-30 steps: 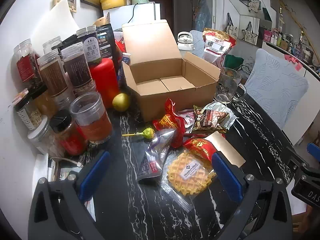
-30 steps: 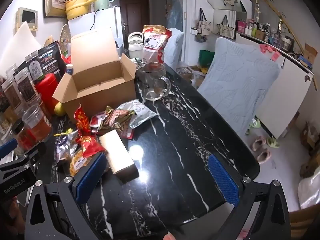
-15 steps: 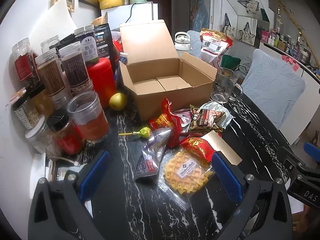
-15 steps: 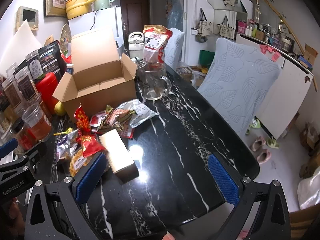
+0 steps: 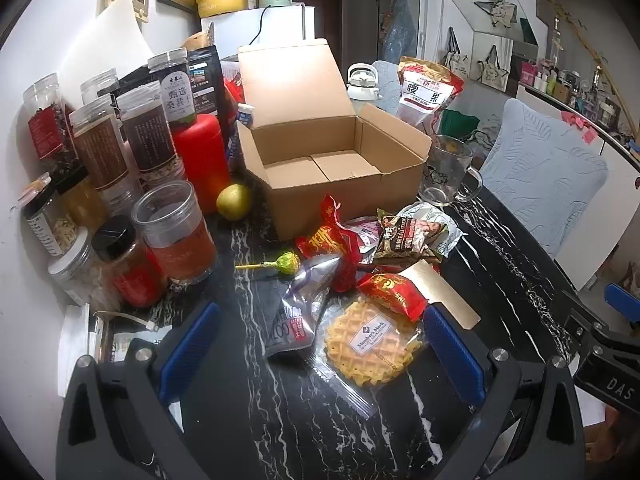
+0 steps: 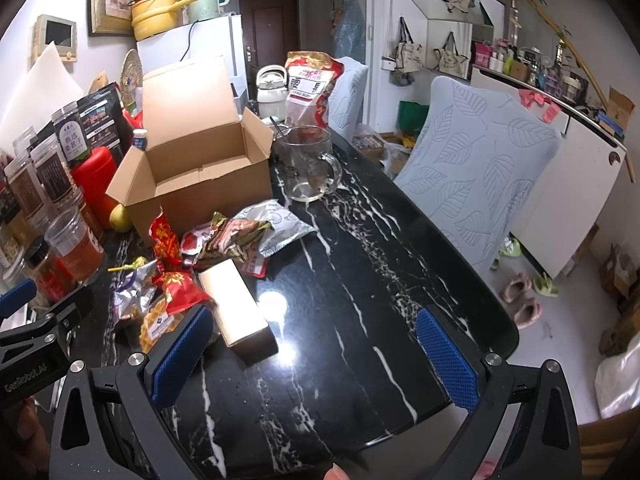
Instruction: Organize snacks
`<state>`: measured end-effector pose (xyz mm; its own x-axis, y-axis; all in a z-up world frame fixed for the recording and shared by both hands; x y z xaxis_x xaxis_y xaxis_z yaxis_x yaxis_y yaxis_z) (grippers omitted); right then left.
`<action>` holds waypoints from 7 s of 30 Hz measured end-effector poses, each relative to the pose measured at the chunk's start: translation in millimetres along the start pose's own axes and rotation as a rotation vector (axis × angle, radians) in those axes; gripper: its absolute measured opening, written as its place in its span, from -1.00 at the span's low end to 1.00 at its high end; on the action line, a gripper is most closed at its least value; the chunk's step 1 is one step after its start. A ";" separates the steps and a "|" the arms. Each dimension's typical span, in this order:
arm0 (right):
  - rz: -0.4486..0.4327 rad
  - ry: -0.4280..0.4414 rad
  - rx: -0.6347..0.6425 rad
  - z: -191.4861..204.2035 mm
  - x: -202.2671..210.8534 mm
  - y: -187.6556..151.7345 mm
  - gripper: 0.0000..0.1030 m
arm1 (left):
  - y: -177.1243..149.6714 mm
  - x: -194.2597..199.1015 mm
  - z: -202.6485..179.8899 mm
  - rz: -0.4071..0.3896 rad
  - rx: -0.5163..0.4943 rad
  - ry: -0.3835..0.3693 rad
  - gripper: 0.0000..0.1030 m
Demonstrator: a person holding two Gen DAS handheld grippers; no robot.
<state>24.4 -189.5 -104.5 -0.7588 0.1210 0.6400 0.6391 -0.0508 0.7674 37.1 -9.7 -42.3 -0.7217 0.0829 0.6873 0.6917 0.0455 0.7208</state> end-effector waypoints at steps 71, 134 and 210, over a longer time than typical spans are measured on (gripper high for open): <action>0.146 0.291 0.277 51.1 -115.3 -20.7 0.66 | -29.3 -49.5 23.0 0.146 0.150 0.035 1.00; 0.154 0.316 0.169 8.5 -117.6 -43.6 -0.16 | -61.3 -133.8 -55.2 0.325 -0.239 -0.181 0.62; -0.216 0.399 0.331 65.6 -112.5 164.2 -0.16 | 185.1 -126.8 -25.6 -0.071 -0.174 -0.068 0.62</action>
<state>222.9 -146.4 -53.0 -0.8246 -0.2934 0.4837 0.4200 0.2553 0.8709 255.9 -37.3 6.2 -0.7609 0.1525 0.6307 0.6195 -0.1185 0.7760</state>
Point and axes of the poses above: each gripper's, at about its wrist camera, not at the fingertips, and x roughly against the way its jaws point, z to its left, y to its top, the point moved 6 cm from there along -x, roughly the way its jaws point, and after that the axes turned 7 degrees about x, right-handed, at the moved point
